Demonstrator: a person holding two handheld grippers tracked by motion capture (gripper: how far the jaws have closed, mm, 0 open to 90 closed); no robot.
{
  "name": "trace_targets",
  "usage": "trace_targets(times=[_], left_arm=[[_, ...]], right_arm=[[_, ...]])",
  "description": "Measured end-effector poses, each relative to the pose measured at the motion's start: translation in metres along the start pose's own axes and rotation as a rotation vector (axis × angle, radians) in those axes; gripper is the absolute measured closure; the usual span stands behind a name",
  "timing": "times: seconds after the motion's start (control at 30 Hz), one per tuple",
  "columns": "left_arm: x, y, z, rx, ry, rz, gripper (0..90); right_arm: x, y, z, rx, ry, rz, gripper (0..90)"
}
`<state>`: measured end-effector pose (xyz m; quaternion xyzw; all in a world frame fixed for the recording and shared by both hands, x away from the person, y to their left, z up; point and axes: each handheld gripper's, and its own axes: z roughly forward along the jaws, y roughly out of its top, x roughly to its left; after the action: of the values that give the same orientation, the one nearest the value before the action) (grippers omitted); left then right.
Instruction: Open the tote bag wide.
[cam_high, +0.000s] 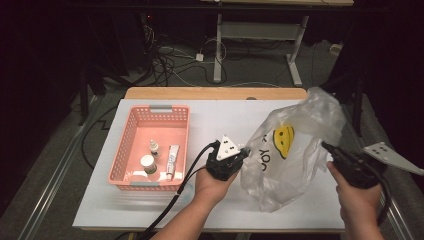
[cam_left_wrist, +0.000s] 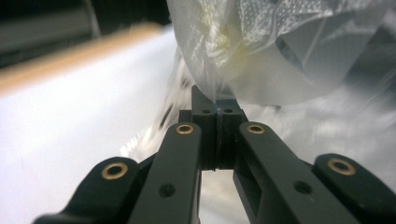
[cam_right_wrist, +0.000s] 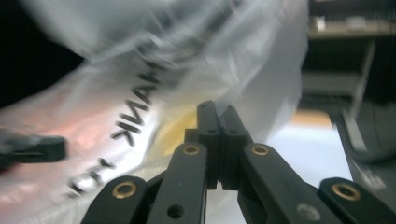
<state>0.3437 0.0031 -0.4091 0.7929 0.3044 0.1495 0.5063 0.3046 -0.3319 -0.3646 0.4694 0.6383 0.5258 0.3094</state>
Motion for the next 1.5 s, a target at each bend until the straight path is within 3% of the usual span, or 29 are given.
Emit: trace_targets(times=[0.03, 0.07, 0.17, 0.27, 0.37, 0.53, 0.63, 0.7, 0.77, 0.8, 0.83, 0.87, 0.9, 0.93, 1.0, 1.1, 1.17, 1.2, 1.3, 1.33, 1.37, 1.4, 1.43, 1.5], left_arm=[[0.007, -0.016, 0.011, 0.055, 0.012, -0.021, 88.3], [0.007, -0.016, 0.011, 0.055, 0.012, -0.021, 88.3], [0.013, -0.042, 0.027, 0.145, 0.033, -0.034, 88.3], [0.013, -0.050, 0.029, 0.178, 0.043, -0.032, 88.4], [0.012, -0.059, 0.025, 0.222, 0.082, -0.018, 88.4], [0.008, -0.070, 0.010, 0.287, 0.115, -0.005, 88.4], [0.007, -0.073, 0.003, 0.297, 0.118, -0.012, 88.3], [0.004, -0.074, -0.003, 0.291, 0.103, 0.005, 88.3], [0.003, -0.073, -0.007, 0.260, 0.070, 0.015, 88.0], [0.002, -0.068, -0.008, 0.213, 0.034, 0.030, 74.4], [0.000, -0.064, -0.009, 0.198, 0.035, 0.047, 66.9], [0.000, -0.064, -0.009, 0.198, 0.035, 0.047, 60.4], [-0.002, -0.060, -0.010, 0.175, 0.037, 0.059, 60.4], [-0.004, -0.048, -0.014, 0.121, 0.055, 0.075, 42.0], [-0.004, -0.040, -0.016, 0.096, 0.058, 0.075, 30.3], [-0.002, -0.019, -0.018, 0.030, 0.051, 0.078, 26.9], [0.004, -0.002, -0.010, 0.018, 0.062, 0.070, 23.9], [0.004, -0.002, -0.010, 0.018, 0.062, 0.070, 22.1], [0.012, 0.010, 0.009, 0.061, 0.052, 0.084, 22.8], [0.015, 0.013, 0.017, 0.083, 0.044, 0.083, 22.8], [0.018, 0.015, 0.023, 0.095, 0.019, 0.088, 39.4], [0.021, 0.015, 0.030, 0.110, 0.005, 0.106, 47.0], [0.023, 0.014, 0.036, 0.127, 0.012, 0.120, 47.0], [0.029, 0.010, 0.047, 0.163, -0.004, 0.094, 68.4]], right_arm=[[-0.004, -0.008, 0.010, 0.034, -0.008, 0.006, 90.0], [-0.008, -0.016, 0.018, 0.065, -0.018, 0.016, 90.0], [-0.018, -0.039, 0.036, 0.153, -0.046, 0.036, 90.0], [-0.026, -0.050, 0.043, 0.193, -0.064, 0.047, 90.0], [-0.050, -0.063, 0.048, 0.248, -0.123, 0.083, 90.0], [-0.079, -0.067, 0.050, 0.288, -0.201, 0.107, 90.0], [-0.088, -0.065, 0.054, 0.299, -0.220, 0.113, 90.0], [-0.088, -0.064, 0.056, 0.297, -0.215, 0.108, 90.0], [-0.081, -0.061, 0.061, 0.296, -0.187, 0.089, 90.0], [-0.070, -0.059, 0.064, 0.287, -0.134, 0.088, 75.8], [-0.064, -0.057, 0.064, 0.279, -0.118, 0.076, 68.7], [-0.058, -0.055, 0.062, 0.269, -0.106, 0.071, 63.6], [-0.058, -0.055, 0.062, 0.269, -0.106, 0.071, 63.6], [-0.049, -0.051, 0.057, 0.252, -0.073, 0.071, 52.6], [-0.040, -0.048, 0.050, 0.230, -0.059, 0.067, 48.0], [-0.033, -0.047, 0.043, 0.224, -0.049, 0.049, 40.8], [-0.021, -0.048, 0.031, 0.212, -0.025, 0.039, 36.2], [-0.021, -0.048, 0.031, 0.212, -0.025, 0.039, 36.2], [0.001, -0.048, 0.011, 0.186, 0.035, 0.029, 30.6], [0.001, -0.048, 0.011, 0.186, 0.035, 0.029, 30.6], [0.018, -0.048, 0.001, 0.167, 0.063, 0.004, 28.7], [0.028, -0.047, -0.003, 0.157, 0.083, -0.005, 28.3], [0.028, -0.047, -0.003, 0.157, 0.083, -0.005, 28.3], [0.047, -0.046, -0.010, 0.135, 0.127, -0.031, 27.7]])
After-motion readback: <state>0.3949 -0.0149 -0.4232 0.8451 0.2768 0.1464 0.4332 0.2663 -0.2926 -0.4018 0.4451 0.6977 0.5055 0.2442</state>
